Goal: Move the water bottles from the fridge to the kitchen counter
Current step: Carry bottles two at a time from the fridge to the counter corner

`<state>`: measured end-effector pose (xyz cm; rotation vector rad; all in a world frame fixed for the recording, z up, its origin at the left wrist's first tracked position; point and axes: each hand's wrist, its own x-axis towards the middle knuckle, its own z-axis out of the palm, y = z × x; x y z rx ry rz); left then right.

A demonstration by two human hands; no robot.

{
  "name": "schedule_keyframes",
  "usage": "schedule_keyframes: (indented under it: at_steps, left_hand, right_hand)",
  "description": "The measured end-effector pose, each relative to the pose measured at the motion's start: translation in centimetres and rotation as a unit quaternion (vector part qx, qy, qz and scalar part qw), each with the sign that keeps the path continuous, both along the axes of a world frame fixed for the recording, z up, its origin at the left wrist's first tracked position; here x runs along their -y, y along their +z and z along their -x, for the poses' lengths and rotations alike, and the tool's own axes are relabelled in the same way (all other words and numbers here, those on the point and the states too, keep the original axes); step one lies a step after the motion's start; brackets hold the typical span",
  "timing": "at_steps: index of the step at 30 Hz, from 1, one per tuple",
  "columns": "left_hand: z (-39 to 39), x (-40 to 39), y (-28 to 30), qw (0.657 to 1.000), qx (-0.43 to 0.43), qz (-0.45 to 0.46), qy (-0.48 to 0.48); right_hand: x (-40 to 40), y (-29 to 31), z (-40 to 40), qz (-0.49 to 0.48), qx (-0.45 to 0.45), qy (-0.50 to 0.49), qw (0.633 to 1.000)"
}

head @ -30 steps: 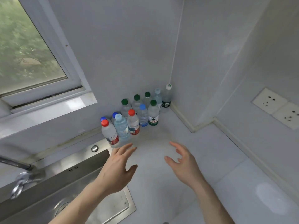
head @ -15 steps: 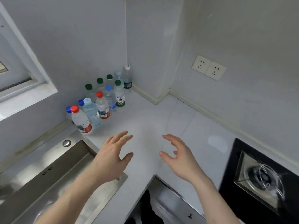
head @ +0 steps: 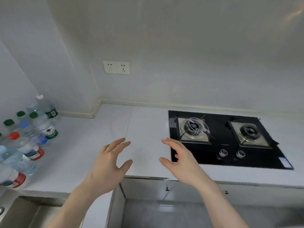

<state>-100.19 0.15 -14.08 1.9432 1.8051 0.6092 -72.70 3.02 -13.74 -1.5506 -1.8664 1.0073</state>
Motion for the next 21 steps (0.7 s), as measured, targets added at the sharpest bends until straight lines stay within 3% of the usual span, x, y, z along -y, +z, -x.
schedule_keyframes:
  at_steps: [9,21]
  left_hand:
    - [-17.9,-2.9,1.9,0.986,0.008,-0.036,-0.161]
    - [-47.0,-1.5,3.2,0.929,0.024,-0.073,-0.362]
  right_hand:
    - [7.0,1.0,-18.0,-0.017,-0.01,-0.148,0.989]
    - [17.7,2.7,-42.8,-0.051,0.013,-0.338,0.94]
